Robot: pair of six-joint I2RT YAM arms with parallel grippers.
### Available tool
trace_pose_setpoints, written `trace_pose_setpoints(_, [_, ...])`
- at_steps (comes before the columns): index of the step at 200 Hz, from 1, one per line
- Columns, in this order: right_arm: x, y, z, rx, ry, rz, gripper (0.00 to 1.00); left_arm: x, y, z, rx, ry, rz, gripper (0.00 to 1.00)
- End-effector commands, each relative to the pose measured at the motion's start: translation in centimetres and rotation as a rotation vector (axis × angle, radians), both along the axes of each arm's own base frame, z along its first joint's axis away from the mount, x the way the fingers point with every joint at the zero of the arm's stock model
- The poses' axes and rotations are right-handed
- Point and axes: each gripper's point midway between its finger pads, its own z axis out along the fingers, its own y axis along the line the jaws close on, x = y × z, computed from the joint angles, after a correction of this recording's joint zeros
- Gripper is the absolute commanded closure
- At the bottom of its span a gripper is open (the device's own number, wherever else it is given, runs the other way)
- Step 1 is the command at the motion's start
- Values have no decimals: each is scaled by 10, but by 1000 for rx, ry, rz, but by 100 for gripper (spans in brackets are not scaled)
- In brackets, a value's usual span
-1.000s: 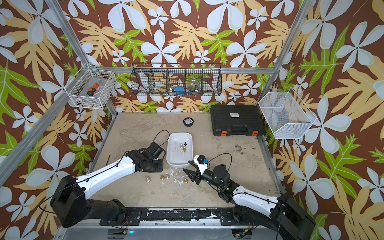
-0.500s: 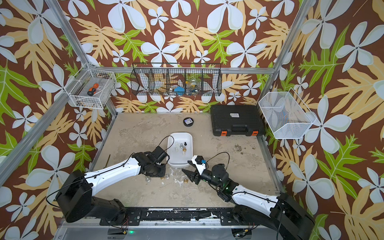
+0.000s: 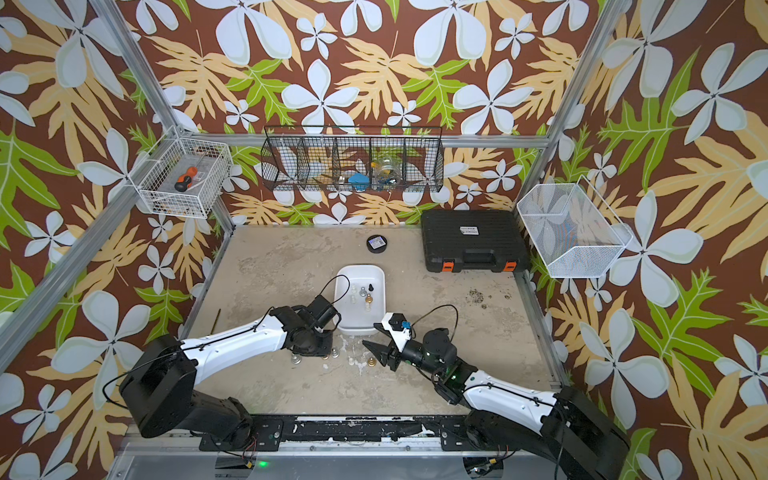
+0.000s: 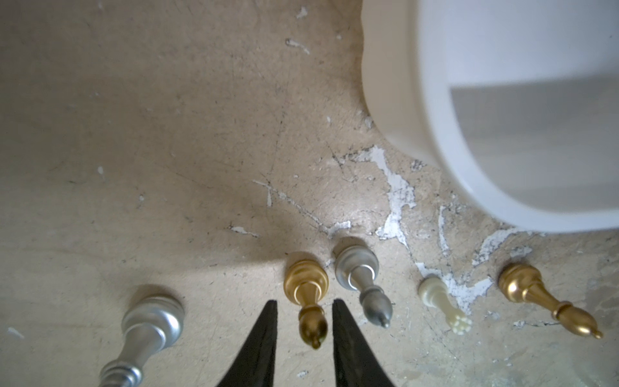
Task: Put the chess pieces into the storage box
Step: Pick up the chess piece at the center of the board.
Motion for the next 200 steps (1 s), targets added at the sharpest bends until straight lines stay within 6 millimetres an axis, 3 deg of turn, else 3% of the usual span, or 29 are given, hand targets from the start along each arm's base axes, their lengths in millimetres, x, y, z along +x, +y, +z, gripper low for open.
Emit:
trace_pose_setpoints(1, [2, 1, 5, 5, -18, -3, 41, 0, 1, -4, 9, -2, -9, 69])
trace_pose_setpoints(86, [2, 1, 5, 5, -19, -6, 41, -1, 4, -12, 26, -1, -16, 74])
trace_pose_setpoints(135, [1, 0, 7, 10, -24, -11, 41, 0, 6, -12, 40, -4, -22, 83])
trace_pose_setpoints(173, [-3, 1, 9, 20, -32, 16, 41, 3, 7, -1, 49, -23, -20, 85])
trace_pose_setpoints(200, [-5, 5, 7, 13, -25, 35, 41, 11, 6, 19, 58, -56, -25, 85])
